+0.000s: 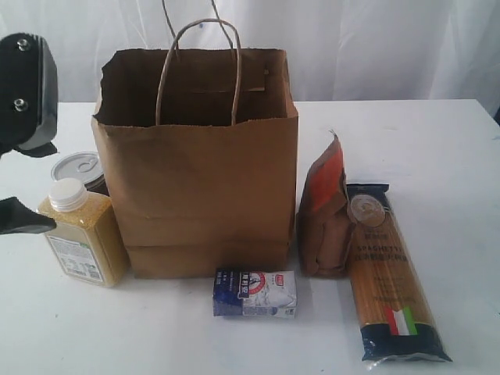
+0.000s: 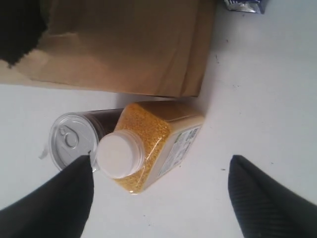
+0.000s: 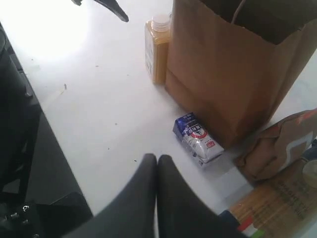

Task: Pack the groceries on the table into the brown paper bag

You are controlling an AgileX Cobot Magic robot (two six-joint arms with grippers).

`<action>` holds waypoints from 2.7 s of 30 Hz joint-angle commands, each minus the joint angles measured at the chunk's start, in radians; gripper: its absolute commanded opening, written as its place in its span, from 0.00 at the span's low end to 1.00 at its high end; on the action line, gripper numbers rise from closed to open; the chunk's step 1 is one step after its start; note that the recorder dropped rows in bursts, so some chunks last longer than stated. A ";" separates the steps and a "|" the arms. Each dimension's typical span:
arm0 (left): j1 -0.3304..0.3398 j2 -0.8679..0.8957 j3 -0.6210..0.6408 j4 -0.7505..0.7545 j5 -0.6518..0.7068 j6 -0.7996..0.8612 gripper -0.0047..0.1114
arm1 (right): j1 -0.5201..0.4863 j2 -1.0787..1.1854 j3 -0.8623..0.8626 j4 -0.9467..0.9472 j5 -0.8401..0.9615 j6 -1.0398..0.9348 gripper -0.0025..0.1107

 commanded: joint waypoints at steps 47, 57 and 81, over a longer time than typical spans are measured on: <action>-0.002 0.324 0.026 0.182 -0.123 -0.029 0.92 | -0.003 -0.004 0.007 0.011 -0.022 0.005 0.02; -0.002 0.241 0.000 0.247 -0.169 -0.056 0.92 | -0.003 -0.004 0.007 0.011 -0.027 0.005 0.02; -0.002 0.117 -0.014 0.265 -0.056 -0.247 0.92 | -0.003 -0.004 0.007 0.011 -0.022 0.005 0.02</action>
